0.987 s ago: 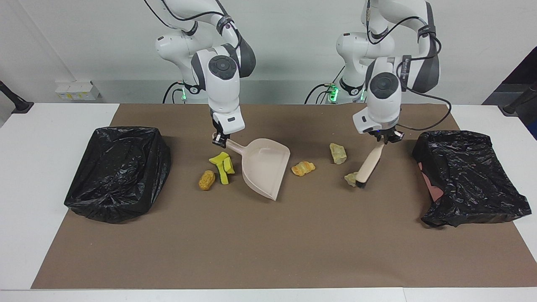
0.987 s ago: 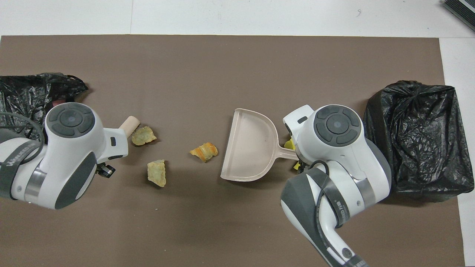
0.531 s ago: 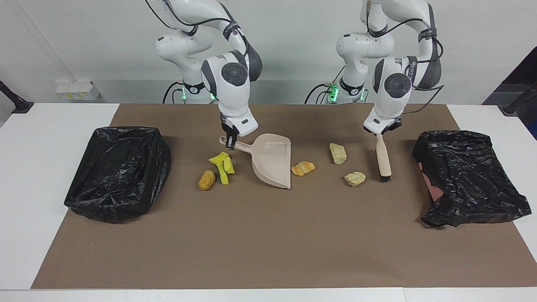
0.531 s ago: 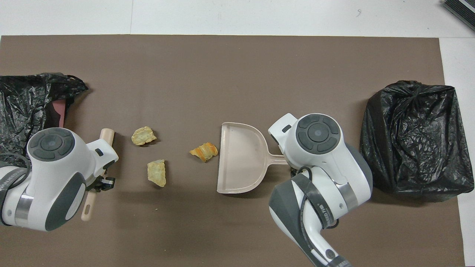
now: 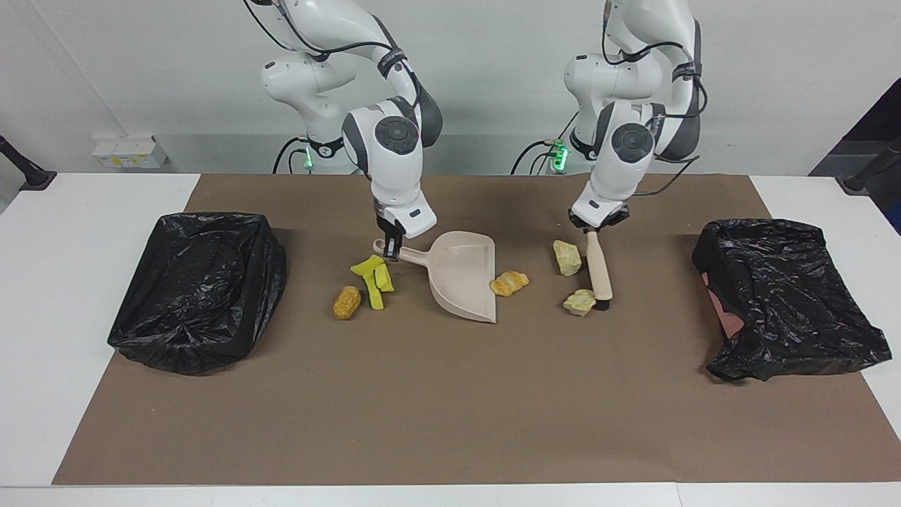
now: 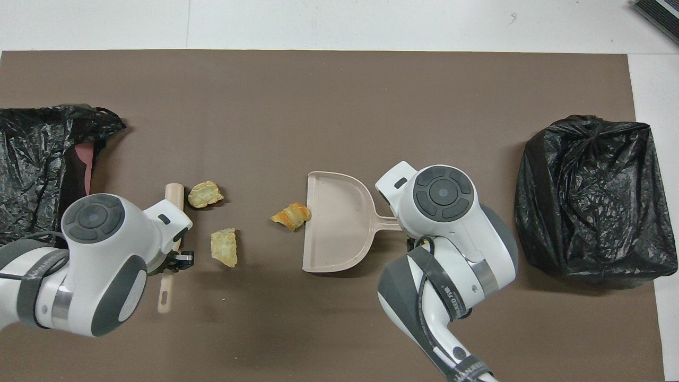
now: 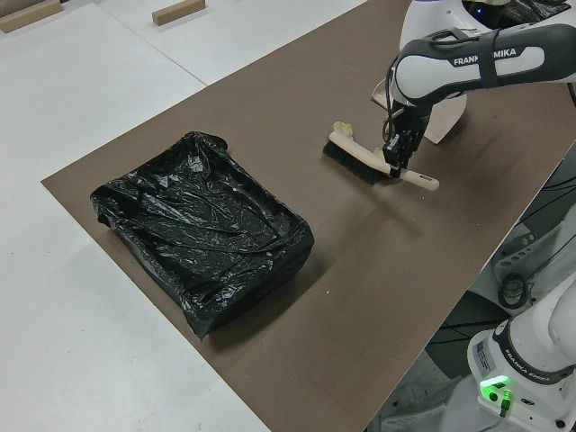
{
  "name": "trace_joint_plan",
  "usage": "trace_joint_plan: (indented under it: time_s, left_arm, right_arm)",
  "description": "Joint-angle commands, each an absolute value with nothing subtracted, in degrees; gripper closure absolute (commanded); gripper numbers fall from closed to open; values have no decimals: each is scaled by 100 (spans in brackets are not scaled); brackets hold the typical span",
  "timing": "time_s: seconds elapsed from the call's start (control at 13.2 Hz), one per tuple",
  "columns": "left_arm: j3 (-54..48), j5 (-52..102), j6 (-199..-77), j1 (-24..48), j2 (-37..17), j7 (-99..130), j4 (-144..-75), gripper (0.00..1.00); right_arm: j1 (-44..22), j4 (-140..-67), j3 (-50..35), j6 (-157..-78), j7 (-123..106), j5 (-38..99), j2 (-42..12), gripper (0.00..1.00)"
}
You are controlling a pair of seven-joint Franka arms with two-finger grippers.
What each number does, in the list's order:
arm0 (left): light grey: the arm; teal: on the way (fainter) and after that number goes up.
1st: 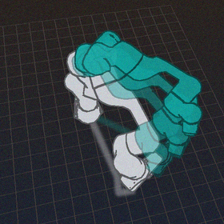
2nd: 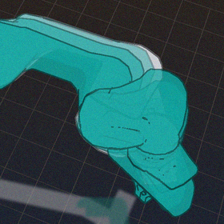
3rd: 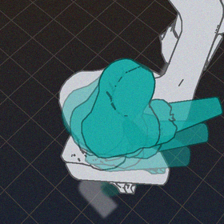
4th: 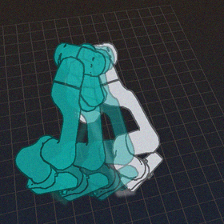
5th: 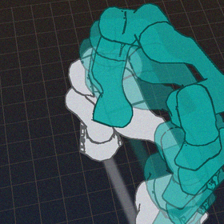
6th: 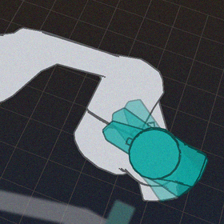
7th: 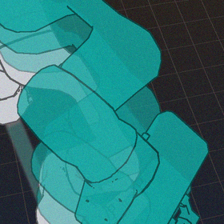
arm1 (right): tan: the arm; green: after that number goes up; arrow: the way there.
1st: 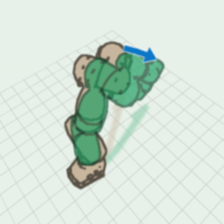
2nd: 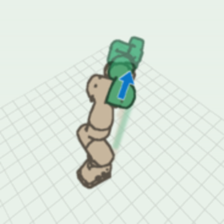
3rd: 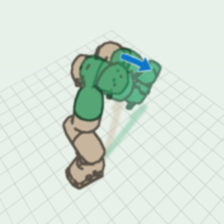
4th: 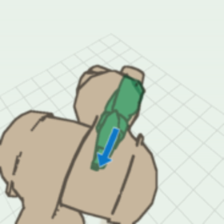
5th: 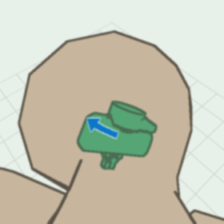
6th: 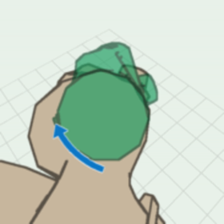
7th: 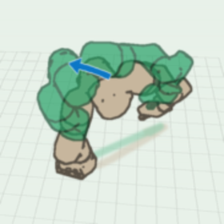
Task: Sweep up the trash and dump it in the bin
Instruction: 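Sweep the tan rocks toward the dustpan with the brush in the left gripper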
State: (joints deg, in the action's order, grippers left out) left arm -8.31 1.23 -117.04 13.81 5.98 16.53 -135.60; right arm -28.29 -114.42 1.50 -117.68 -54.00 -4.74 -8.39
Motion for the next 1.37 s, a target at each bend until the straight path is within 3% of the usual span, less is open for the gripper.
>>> trace_joint_plan:
  time_s: [0.0,0.46,0.68,0.99,1.29]
  left_arm:
    - [-756,316,-12013,2019,432,1749,-13614,100]
    - [-773,765,-12551,3224,220,1670,-13185,100]
    - [-773,817,-12341,3392,-34,1783,-12632,100]
    - [-712,1195,-11313,2964,-141,1775,-11568,100]
    - [-712,768,-11276,2191,-211,1697,-11408,100]
  right_arm:
    - [-2804,-11487,123,-11918,-5168,-545,-844,100]
    - [-2804,-11496,123,-11900,-5159,-545,-844,100]
    - [-2804,-11496,123,-11900,-5142,-545,-835,100]
    - [-2795,-11496,123,-11900,-5150,-545,-835,100]
    - [-2795,-11496,123,-11918,-5150,-545,-844,100]
